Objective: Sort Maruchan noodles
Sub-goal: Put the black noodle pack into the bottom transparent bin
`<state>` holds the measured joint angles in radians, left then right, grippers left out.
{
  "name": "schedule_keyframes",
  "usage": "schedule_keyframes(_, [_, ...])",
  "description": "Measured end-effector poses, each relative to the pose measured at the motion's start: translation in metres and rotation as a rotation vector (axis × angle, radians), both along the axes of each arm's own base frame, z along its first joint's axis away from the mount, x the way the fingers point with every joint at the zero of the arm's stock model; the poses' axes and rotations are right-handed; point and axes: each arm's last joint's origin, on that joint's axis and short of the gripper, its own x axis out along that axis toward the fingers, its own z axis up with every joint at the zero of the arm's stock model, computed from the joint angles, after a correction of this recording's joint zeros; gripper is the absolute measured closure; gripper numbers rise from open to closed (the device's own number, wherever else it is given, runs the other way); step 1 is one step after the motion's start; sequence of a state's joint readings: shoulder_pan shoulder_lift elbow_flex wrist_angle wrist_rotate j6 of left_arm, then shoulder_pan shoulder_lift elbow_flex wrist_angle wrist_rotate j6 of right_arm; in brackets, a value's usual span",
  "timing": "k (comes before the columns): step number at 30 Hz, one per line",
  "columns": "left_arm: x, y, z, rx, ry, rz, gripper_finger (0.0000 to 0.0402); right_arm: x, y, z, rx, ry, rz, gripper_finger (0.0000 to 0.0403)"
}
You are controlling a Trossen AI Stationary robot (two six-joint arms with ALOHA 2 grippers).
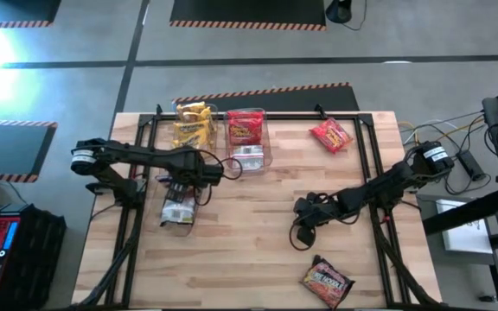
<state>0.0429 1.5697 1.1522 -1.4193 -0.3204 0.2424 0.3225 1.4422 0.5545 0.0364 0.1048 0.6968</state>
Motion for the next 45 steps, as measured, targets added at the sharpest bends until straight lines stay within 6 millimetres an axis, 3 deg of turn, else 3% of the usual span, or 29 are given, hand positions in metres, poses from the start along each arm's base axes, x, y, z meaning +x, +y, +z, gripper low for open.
schedule_keyframes(8, [0.012, 0.001, 0.017, 0.031, -0.097, -0.016, 0.0205, 0.000, 0.000, 0.000, 0.000, 0.000, 0.000, 0.0394])
schedule_keyframes(13, [0.021, 0.005, 0.037, 0.162, -0.184, -0.011, 0.0205, 0.000, 0.000, 0.000, 0.000, 0.000, 0.000, 0.0394])
schedule_keyframes(17, [0.032, 0.006, 0.051, 0.206, -0.403, 0.174, 0.0205, 0.000, 0.000, 0.000, 0.000, 0.000, 0.000, 0.0394])
schedule_keyframes(21, [0.037, -0.001, 0.055, 0.102, -0.606, 0.283, 0.0205, 0.000, 0.000, 0.000, 0.000, -0.001, 0.000, 0.0394])
schedule_keyframes(28, [0.051, -0.038, 0.045, -0.075, -0.963, 0.398, 0.0205, 0.000, 0.000, 0.000, 0.001, -0.001, 0.000, 0.0394])
schedule_keyframes(34, [0.065, -0.100, 0.020, -0.296, -1.262, 0.277, 0.0205, 0.000, 0.000, 0.000, 0.002, -0.003, 0.000, 0.0394])
schedule_keyframes(38, [0.068, -0.128, 0.010, -0.433, -1.455, 0.197, 0.0205, 0.000, 0.000, 0.000, 0.002, -0.005, 0.000, 0.0394])
schedule_keyframes(45, [0.073, -0.154, -0.006, -0.536, -1.525, 0.188, 0.0205, 0.000, 0.000, 0.000, 0.001, -0.003, 0.000, 0.0394])
